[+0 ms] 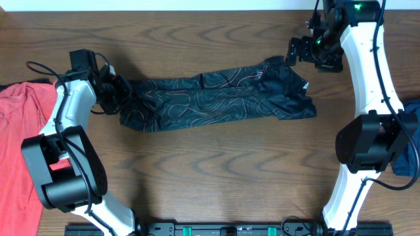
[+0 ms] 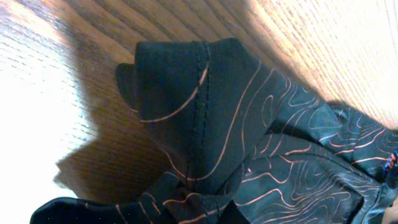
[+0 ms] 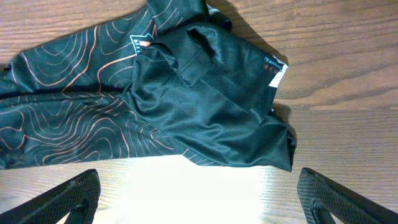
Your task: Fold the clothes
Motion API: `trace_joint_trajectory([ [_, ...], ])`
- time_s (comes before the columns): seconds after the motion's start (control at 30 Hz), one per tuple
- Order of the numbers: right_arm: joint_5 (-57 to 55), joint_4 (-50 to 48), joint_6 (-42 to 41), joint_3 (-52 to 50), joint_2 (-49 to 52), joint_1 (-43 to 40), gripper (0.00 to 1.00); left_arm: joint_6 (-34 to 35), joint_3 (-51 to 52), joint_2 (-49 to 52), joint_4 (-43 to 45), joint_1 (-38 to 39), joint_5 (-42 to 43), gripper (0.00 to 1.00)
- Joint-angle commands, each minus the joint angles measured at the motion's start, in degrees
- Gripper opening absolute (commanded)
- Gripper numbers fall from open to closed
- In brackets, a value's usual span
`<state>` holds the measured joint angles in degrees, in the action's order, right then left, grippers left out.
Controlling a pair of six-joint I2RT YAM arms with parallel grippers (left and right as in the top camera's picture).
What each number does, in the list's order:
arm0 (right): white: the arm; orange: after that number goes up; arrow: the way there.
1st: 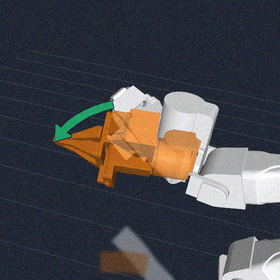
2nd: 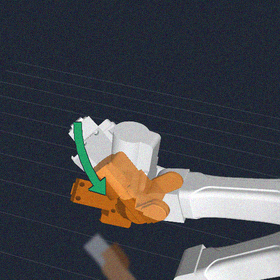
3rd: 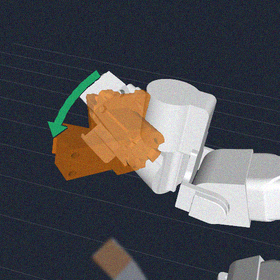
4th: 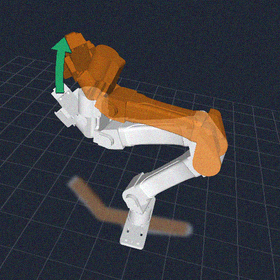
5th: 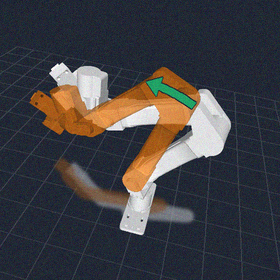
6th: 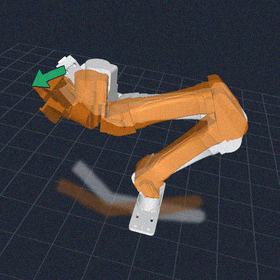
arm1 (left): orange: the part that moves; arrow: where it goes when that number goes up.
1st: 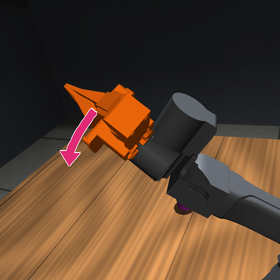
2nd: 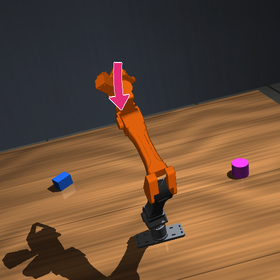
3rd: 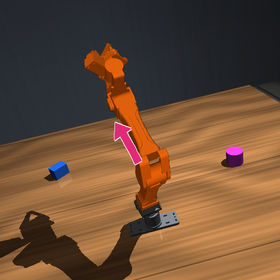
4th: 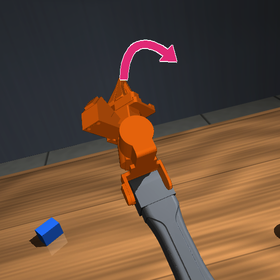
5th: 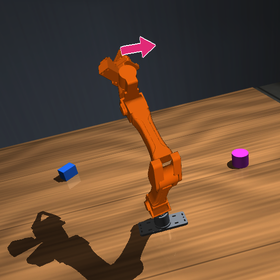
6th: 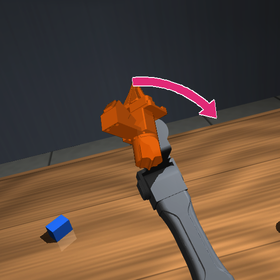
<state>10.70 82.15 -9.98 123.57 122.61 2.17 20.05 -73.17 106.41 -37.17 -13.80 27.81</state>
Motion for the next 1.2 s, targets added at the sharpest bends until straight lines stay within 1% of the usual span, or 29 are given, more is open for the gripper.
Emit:
trace_joint_trajectory([
  [0.0, 0.3, 0.2, 0.9, -0.3, 0.0, 0.5, 0.99, -1.2, -1.1, -1.2, -1.0, 0.2, -1.2, 0.06],
  [0.27, 0.3, 0.2, 0.9, -0.3, 0.0, 0.6, 0.99, -1.1, -2.7, -1.2, -1.8, 5.0, -0.9, 0.06],
  [0.63, 0.3, 0.6, 0.9, -0.3, 0.0, 0.9, 0.99, 2.3, -11.4, -1.2, -3.7, 16.0, -0.9, 0.06],
  [0.8, 0.3, 1.1, 0.9, -0.3, 0.0, 0.9, 0.99, 4.5, -11.4, -1.0, -2.1, 21.5, -1.6, 0.06],
  [0.97, 0.3, 1.6, 1.1, -0.3, 0.0, 0.9, 0.99, 7.8, -11.4, 0.7, 2.4, 27.4, -2.6, 0.06],
  [1.1, 0.3, 2.8, 1.6, -0.3, 0.0, 0.9, 0.99, 9.7, -11.4, 3.0, 4.2, 30.6, -5.0, 0.06],
  [1.17, 0.3, 3.4, 2.2, -0.3, 0.0, 0.9, 0.99, 10.3, -11.4, 4.9, 4.7, 31.3, -5.0, 0.06],
])
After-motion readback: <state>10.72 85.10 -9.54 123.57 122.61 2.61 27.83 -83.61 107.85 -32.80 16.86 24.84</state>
